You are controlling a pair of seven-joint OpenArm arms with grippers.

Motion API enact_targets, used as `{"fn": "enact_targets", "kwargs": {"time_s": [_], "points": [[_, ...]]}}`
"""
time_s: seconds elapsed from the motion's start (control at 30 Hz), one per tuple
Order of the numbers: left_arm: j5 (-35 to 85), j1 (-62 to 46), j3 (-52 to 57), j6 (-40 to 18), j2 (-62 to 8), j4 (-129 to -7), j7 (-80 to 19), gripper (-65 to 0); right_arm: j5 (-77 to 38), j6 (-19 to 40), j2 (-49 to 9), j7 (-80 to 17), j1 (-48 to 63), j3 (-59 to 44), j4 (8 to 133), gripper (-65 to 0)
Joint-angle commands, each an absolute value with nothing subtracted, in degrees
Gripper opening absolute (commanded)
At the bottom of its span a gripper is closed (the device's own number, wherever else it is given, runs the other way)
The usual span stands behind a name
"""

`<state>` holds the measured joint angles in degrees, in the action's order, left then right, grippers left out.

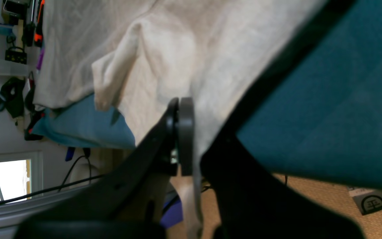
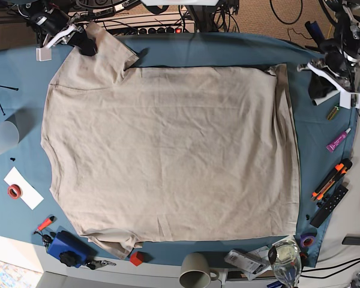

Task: Fold the T-shirt properly

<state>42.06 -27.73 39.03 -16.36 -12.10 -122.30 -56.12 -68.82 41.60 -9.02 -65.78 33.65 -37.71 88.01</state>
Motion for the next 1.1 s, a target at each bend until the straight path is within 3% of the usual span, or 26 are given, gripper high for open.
{"fn": "enact_targets", "kwargs": {"time_s": [0.0,0.13,0.2,0.33,0.53,0.77,0.83,0.93,1.07], "points": [[41.23,-27.94,39.29,-16.58,-12.69,-123.26,-54.08,-56.7,-62.06,40.0,-9.19,-69.84,34.74,-37.6,87.64,-65.0],[34.33,-28.01,39.29,-20.75,-12.67,-123.24,-53.56,-54.7,-62.06,40.0,-9.19,-69.82,34.74,-37.6,87.64,-65.0],[32.73,-28.29,39.29,-24.27,-12.69,-123.24,-53.45,-45.9,-62.04,40.0,-9.19,-69.78,34.74,-37.6,87.64,-65.0],[29.52,-29.76,39.29,-25.65,-12.69,-123.24,-47.16,-27.4,-61.87,40.0,-9.19,-69.56,34.46,-37.6,87.64,-65.0],[17.76,-30.46,39.29,-25.58,-12.71,-123.24,-43.86,-26.8,-61.87,40.0,-9.19,-69.36,34.28,-37.6,87.64,-65.0],[17.63,-30.48,39.09,-26.52,-14.61,-123.24,-42.35,-26.8,-61.87,40.0,-9.21,-68.9,34.24,-37.6,87.64,-65.0],[21.63,-30.5,39.11,-25.58,-15.03,-123.24,-43.48,-26.8,-61.84,40.0,-9.19,-68.77,34.26,-37.6,87.64,-65.0],[37.17,-30.46,39.11,-14.52,-15.03,-123.22,-51.7,-26.8,-61.84,40.0,-9.19,-68.79,34.26,-37.6,87.64,-65.0],[40.53,-30.46,39.11,-13.32,-11.9,-123.02,-54.39,-26.8,-61.84,40.0,-9.21,-68.79,34.28,-37.6,87.64,-65.0]]}}
